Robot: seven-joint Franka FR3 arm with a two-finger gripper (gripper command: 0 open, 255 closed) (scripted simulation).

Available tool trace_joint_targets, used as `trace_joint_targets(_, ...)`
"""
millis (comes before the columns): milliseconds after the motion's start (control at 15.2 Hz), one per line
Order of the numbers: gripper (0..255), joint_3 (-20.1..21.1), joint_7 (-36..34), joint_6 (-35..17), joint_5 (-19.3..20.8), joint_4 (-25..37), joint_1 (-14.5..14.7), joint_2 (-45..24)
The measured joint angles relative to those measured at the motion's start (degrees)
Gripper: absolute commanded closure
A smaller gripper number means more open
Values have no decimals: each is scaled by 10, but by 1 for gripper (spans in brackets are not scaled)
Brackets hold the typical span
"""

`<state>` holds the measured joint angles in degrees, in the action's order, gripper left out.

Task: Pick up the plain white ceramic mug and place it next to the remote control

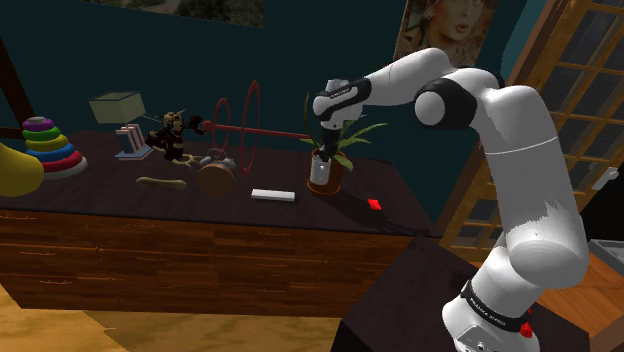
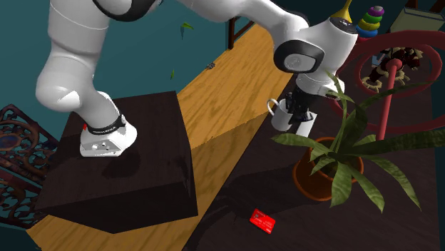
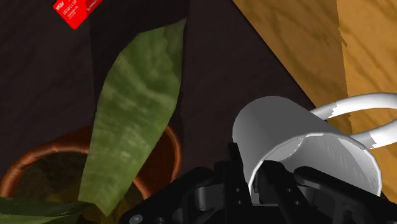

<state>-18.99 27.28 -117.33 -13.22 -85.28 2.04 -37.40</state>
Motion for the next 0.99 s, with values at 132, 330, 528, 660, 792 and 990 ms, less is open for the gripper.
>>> trace_joint_targets(132, 255, 7, -20, 23, -2, 55, 5, -31)
trace_joint_targets(330, 255, 16, -47, 65, -6, 157, 5, -88)
trace_joint_targets(528, 255, 29, -82, 127, -10, 308, 0, -174)
trace_joint_targets(660, 255, 31, -87, 129, -11, 327, -1, -191)
trace_joint_targets(792, 255, 33, -88, 129, -12, 345, -5, -208)
trace_joint_targets(990, 255, 34, -88, 115, -14, 341, -4, -219)
